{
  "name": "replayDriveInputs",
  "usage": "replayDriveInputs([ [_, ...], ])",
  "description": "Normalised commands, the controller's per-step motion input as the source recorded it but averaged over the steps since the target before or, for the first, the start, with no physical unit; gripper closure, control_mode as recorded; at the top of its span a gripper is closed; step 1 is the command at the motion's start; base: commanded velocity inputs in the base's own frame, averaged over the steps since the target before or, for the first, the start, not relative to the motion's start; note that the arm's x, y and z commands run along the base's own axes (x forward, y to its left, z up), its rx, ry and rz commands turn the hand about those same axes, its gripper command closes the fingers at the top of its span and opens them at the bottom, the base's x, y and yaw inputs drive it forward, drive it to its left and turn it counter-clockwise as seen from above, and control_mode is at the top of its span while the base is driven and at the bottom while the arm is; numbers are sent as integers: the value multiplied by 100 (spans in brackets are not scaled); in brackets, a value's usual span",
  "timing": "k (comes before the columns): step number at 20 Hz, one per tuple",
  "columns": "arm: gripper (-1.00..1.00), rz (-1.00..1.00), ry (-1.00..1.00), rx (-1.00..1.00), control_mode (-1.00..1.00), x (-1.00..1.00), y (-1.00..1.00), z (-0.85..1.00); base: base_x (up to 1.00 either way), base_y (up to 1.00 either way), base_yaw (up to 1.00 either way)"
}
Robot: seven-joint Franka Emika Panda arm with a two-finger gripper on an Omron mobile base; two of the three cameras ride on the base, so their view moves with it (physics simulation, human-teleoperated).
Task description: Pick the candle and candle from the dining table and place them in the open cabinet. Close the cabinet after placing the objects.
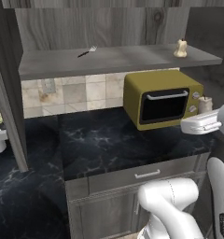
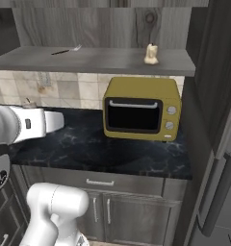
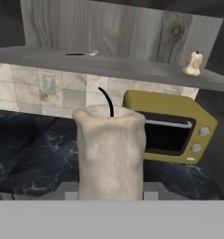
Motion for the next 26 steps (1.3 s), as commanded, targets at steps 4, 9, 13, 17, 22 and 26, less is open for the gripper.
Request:
replayDriveInputs([
  [4, 100, 1, -4, 0, -100, 0, 8, 7, 0, 0, 0],
  [9, 100, 0, -9, 0, -100, 0, 0, 18, 0, 0, 0],
  [13, 100, 0, -15, 0, -100, 0, 0, 30, 0, 0, 0],
  [17, 100, 1, -15, 1, -100, 0, 0, 36, 0, 0, 0],
  [22, 100, 1, 0, 0, -100, 0, 0, 40, 0, 0, 0],
  [26, 100, 0, 1, 0, -100, 0, 0, 37, 0, 0, 0],
])
